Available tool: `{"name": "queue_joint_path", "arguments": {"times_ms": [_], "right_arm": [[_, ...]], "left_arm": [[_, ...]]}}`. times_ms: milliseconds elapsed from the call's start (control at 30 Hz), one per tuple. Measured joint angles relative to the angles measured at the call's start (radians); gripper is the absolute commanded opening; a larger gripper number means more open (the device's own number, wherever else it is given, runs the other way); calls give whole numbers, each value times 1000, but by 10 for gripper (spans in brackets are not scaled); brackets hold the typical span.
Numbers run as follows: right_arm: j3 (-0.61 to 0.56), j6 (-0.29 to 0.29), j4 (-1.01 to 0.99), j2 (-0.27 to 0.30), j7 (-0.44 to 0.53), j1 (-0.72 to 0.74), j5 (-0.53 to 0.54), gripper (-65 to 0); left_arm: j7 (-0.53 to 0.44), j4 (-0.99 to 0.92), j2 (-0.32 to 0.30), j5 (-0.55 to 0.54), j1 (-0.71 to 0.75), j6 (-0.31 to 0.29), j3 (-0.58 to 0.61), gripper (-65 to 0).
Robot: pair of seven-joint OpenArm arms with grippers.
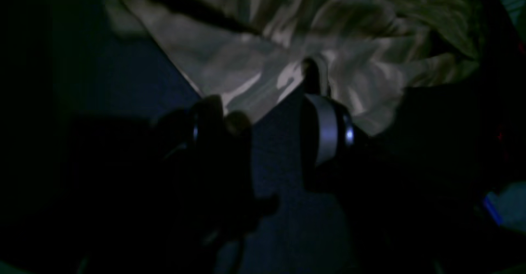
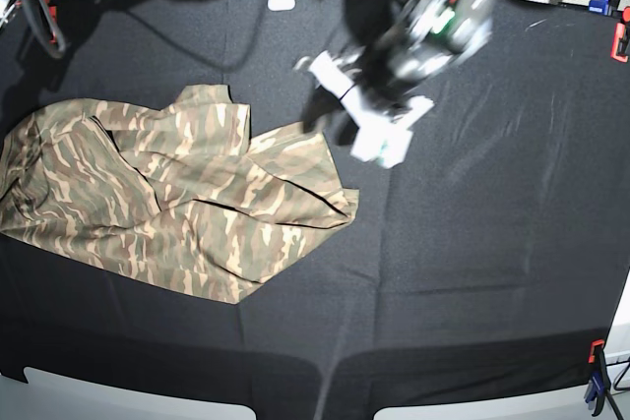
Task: Layout the t-shirt on the table in an organized manner, then fold the t-shirt properly
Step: 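Move the left gripper to the shirt's bunched edge and grasp it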
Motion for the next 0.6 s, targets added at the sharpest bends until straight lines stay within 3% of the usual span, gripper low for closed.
{"name": "queue_joint_path", "arguments": {"times_ms": [167, 333, 533, 600], "right_arm": [[0, 2, 0, 0, -3, 0, 17, -529], [0, 2, 0, 0, 0, 0, 17, -529], [0, 2, 0, 0, 4, 0, 17, -529], [0, 2, 0, 0, 16, 0, 16, -529]], "left_arm": [[1, -222, 68, -2, -95, 77, -1, -366], [-49, -311, 104, 4, -142, 154, -5, -366], [-59, -315, 109, -59, -139, 155, -5, -367], [-56, -315, 109, -59, -139, 125, -5, -367]]}}
